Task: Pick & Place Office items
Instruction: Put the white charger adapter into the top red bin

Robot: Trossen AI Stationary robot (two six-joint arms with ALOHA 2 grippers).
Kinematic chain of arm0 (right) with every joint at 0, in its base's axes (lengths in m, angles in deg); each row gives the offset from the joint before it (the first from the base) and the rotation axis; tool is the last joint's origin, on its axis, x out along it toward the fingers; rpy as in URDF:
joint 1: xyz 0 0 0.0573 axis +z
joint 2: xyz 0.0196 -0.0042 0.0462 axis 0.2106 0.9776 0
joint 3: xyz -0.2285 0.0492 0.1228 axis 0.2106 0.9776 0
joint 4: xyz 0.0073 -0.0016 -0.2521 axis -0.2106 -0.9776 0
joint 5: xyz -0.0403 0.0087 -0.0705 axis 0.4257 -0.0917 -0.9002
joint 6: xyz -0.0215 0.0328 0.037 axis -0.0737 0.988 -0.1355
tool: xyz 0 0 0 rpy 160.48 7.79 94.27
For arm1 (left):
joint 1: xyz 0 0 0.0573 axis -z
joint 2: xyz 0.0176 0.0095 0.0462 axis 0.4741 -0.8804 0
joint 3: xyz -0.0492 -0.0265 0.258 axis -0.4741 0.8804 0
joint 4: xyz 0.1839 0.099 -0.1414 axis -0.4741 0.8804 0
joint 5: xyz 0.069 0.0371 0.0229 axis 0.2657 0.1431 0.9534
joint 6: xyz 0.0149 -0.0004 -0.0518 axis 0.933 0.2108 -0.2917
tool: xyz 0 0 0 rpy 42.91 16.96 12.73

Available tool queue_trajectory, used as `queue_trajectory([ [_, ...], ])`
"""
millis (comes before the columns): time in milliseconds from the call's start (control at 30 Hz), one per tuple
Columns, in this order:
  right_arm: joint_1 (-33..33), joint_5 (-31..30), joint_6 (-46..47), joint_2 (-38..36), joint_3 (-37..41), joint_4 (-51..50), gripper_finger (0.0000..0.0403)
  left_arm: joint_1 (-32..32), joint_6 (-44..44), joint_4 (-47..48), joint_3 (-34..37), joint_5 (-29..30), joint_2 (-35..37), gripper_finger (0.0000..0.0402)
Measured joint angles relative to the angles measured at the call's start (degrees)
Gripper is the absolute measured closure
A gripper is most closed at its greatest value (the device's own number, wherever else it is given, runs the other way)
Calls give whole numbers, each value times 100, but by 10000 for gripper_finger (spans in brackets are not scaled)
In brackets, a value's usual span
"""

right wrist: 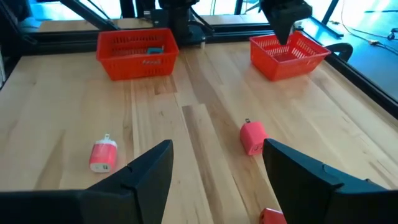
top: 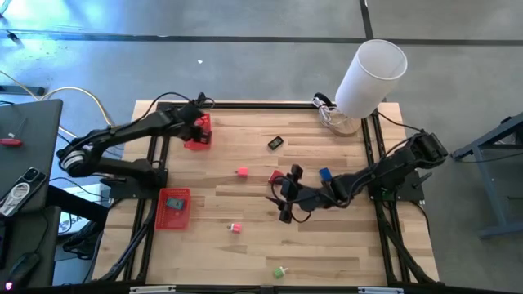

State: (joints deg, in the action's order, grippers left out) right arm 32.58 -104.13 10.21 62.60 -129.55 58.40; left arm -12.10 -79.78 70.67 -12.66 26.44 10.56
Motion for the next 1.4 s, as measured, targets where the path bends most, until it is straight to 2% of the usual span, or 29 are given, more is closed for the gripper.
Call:
queue_trajectory([
  [133,-94,109,-10,0,0,-1,167,2,126,2,-209,3,-338,257],
  [267,-140,135,-16,0,0,-5,167,2,121,115,-430,353,-690,248],
  [500,-135,155,-18,0,0,-7,167,-177,141,120,-669,353,-1185,253],
  [733,-134,566,-21,0,0,-16,167,-376,139,102,-689,350,-1546,253],
  [1133,-135,570,-62,2,0,-51,167,-374,141,-176,-689,337,-2132,244],
  [1400,-135,570,-62,2,0,-107,167,-374,194,-136,-687,164,-2170,242],
])
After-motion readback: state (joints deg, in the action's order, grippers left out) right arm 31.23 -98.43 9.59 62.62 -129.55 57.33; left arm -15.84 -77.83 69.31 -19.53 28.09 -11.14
